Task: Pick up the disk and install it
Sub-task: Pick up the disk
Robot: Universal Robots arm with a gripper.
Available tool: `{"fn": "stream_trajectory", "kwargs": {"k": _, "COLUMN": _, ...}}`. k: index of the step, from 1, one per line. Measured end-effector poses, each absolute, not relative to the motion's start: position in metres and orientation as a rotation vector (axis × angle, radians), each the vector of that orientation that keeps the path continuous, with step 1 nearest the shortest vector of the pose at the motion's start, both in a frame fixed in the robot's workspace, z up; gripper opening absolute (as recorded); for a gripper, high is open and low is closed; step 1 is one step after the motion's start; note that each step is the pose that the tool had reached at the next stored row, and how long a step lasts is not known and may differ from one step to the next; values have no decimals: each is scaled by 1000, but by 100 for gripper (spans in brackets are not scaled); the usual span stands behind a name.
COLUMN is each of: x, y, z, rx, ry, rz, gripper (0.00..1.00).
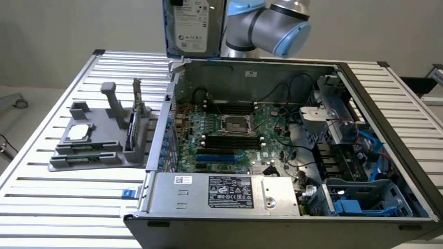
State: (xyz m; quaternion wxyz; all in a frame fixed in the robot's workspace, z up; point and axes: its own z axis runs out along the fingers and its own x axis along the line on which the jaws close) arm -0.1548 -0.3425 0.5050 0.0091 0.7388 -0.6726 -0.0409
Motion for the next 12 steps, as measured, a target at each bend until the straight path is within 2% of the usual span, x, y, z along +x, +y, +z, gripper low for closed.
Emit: {"fn": "stream_trajectory", "kwargs": {"k": 12, "x": -106, "y": -362, "z": 505, "rx": 2309, "ry": -2102, "rz": -131, "gripper": 33}}
